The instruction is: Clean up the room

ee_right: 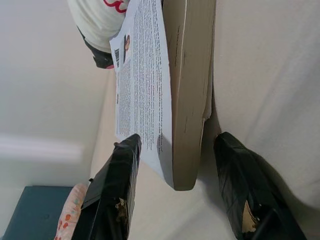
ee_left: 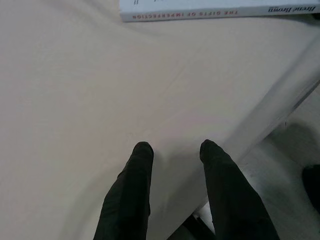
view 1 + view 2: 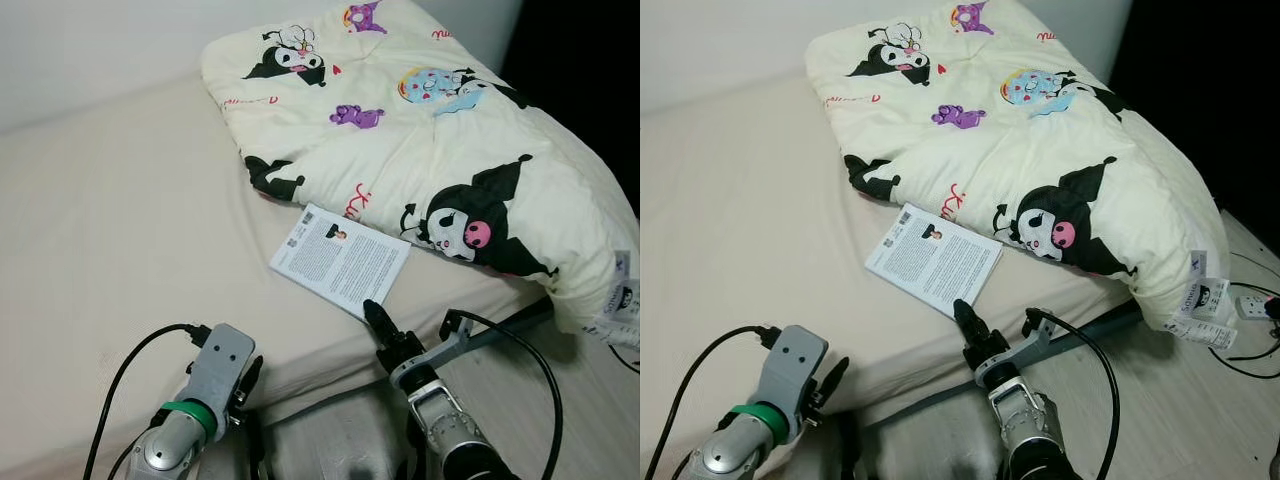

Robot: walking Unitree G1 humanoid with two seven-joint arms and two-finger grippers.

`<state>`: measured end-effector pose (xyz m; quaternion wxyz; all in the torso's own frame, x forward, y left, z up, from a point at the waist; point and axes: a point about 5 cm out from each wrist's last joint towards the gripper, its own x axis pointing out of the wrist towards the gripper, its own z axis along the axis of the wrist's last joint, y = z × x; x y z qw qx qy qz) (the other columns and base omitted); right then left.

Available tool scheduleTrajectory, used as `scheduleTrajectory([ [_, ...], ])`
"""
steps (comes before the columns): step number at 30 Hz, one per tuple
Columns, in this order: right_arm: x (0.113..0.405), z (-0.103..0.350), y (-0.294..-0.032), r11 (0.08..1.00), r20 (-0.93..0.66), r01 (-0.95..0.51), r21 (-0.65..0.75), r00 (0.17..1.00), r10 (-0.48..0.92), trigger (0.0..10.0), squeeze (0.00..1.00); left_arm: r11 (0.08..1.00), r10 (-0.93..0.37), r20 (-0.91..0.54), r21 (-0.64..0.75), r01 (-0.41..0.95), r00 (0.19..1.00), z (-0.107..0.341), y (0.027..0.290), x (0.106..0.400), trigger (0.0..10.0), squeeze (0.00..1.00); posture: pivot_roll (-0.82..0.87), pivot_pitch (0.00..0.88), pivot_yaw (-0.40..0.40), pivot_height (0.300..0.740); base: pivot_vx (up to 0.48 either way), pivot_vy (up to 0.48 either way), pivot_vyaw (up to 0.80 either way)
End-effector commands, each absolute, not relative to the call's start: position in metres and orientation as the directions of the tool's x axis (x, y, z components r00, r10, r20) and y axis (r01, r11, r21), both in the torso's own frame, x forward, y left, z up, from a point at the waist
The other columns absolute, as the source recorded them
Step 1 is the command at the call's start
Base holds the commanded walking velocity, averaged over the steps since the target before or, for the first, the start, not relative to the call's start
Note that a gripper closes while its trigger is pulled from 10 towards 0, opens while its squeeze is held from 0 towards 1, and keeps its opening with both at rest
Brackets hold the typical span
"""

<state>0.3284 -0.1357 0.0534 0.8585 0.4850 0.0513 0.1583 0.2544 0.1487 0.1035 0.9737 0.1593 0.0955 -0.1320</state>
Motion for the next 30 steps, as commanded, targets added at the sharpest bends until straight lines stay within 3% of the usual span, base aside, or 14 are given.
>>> scheduleTrajectory([
  [1, 0.299, 0.012, -0.145, 0.468, -0.124, -0.02, 0.884, 0.954, 0.274, 10.0, 0.0, 0.913, -0.21, -0.261, 0.293, 0.285, 0.942, 0.099, 0.153, 0.25, 10.0, 0.0, 0.09, 0.359, 0.213, 0.575, 0.0, 0.0, 0.0],
  [8, 0.307, 0.021, -0.141, 0.442, -0.078, -0.067, 0.895, 0.95, 0.302, 10.0, 0.0, 0.911, -0.211, -0.267, 0.295, 0.289, 0.94, 0.099, 0.154, 0.249, 10.0, 0.0, 0.1, 0.361, 0.218, 0.575, 0.0, 0.0, 0.0],
  [21, 0.353, 0.081, -0.137, 0.422, 0.088, -0.237, 0.875, 0.936, 0.342, 10.0, 0.0, 0.914, -0.197, -0.269, 0.297, 0.276, 0.943, 0.101, 0.156, 0.246, 10.0, 0.0, 0.13, 0.36, 0.215, 0.575, 0.0, 0.0, 0.0],
  [30, 0.363, 0.097, -0.133, 0.419, 0.127, -0.278, 0.864, 0.927, 0.354, 10.0, 0.0, 0.914, -0.197, -0.265, 0.298, 0.275, 0.944, 0.103, 0.155, 0.247, 10.0, 0.0, 0.13, 0.353, 0.212, 0.575, 0.0, 0.0, 0.0],
])
